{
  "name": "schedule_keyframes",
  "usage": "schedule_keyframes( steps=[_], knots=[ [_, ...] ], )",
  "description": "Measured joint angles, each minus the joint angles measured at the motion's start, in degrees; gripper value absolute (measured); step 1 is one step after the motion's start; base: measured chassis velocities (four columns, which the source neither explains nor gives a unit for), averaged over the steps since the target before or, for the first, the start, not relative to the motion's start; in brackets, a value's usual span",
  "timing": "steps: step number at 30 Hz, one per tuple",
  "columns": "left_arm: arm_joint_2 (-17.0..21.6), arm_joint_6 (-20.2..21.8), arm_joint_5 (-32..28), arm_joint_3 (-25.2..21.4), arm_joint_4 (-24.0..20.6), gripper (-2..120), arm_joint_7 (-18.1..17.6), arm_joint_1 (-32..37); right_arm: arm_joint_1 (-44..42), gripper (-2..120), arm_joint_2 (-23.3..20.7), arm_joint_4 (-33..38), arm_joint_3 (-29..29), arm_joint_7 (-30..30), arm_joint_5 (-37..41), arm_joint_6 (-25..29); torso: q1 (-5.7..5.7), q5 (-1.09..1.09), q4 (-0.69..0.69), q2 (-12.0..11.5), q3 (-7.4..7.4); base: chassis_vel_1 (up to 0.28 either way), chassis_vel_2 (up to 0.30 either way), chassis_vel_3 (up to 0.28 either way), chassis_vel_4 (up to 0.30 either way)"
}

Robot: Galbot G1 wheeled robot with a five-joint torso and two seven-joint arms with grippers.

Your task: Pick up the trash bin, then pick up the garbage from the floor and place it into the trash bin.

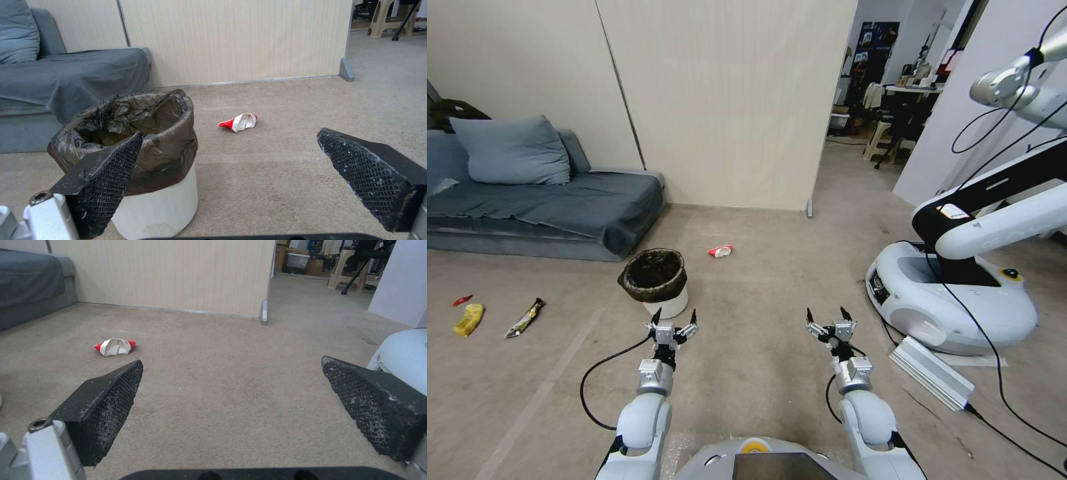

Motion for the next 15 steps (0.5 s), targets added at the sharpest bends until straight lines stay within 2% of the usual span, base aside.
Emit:
schedule_keyframes(
  steps=[15],
  knots=[
    [0.24, 0.23, -0.06, 0.02, -0.14, 100, -0.08, 0.01, -0.54, 100, 0.05, 0.07, -0.1, 0.46, -0.28, 0.01, 0.0, 0.0, 0.01, 0.0, 0.0, 0.0, 0.0, 0.0, 0.0]
  ],
)
